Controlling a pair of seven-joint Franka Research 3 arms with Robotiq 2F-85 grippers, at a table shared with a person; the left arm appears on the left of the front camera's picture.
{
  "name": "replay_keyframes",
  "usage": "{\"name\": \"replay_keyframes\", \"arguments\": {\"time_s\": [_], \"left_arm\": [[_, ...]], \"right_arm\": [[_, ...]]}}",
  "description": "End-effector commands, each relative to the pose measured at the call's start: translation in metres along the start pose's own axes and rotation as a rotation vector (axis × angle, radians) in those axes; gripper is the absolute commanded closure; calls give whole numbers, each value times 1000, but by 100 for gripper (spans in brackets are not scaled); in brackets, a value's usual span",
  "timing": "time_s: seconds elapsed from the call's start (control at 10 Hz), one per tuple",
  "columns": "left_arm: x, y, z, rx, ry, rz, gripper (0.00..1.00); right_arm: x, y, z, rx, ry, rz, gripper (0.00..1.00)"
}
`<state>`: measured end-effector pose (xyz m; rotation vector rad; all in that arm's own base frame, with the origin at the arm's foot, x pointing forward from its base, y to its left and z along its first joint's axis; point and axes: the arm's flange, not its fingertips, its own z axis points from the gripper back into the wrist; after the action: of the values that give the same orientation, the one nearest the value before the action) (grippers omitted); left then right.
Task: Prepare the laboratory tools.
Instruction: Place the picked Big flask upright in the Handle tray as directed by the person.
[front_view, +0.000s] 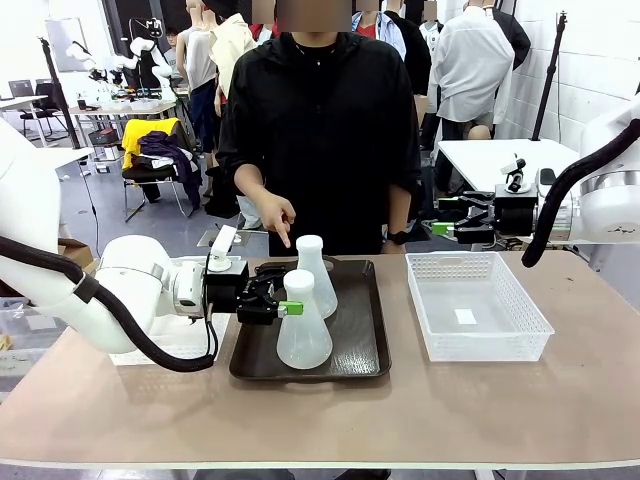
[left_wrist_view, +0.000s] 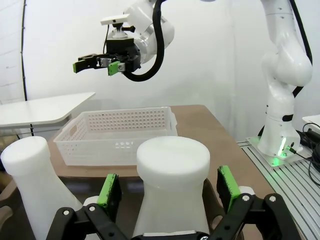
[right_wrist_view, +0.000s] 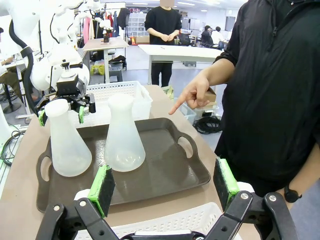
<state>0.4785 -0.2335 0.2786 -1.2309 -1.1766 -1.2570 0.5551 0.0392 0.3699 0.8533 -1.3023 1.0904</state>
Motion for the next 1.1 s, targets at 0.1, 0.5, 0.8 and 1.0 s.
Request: {"name": "replay_keyframes", "arguments": {"time_s": [0.1,0.5,0.8,1.0], "left_arm": [[-1,1,-2,10,-17,-14,0],[-1,1,-2,10,-17,-14,0],[-1,1,-2,10,-17,-14,0],[-1,1,-2,10,-17,-14,0]], "right_arm": [[1,-1,-1,12,12,-4,0],[1,-1,-1,12,12,-4,0],[1,-1,-1,12,12,-4,0],[1,-1,-1,12,12,-4,0]]}}
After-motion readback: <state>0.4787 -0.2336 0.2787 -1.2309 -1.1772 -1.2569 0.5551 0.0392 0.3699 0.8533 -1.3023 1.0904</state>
